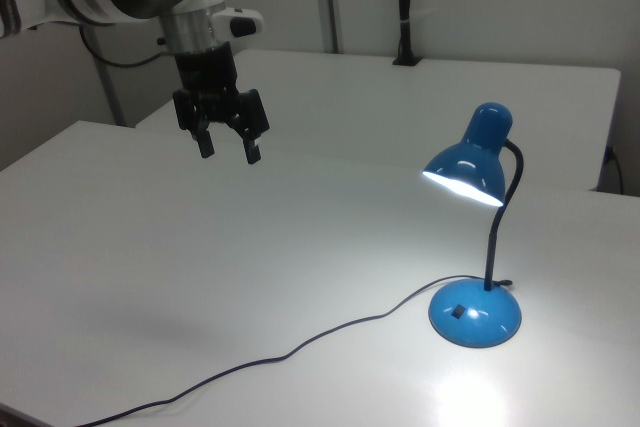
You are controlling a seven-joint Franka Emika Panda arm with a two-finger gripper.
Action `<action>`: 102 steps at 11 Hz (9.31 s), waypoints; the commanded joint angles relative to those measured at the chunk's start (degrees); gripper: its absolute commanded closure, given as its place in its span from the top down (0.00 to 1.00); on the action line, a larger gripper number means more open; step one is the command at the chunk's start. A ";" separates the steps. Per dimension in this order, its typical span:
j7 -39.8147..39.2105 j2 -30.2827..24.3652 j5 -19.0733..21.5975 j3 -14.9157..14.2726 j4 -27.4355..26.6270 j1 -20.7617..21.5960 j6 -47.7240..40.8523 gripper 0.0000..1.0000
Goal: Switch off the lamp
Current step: 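Move the gripper down to the switch on the blue lamp base, then press down on the lamp base switch with the gripper fingertips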
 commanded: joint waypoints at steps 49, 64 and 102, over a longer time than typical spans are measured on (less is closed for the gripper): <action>-22.43 22.34 12.35 -9.04 -17.99 -16.66 71.24 0.00; -25.68 20.06 16.92 -8.87 -19.23 -17.80 71.07 0.00; -31.92 23.13 23.25 -8.08 -17.12 -19.47 71.16 0.00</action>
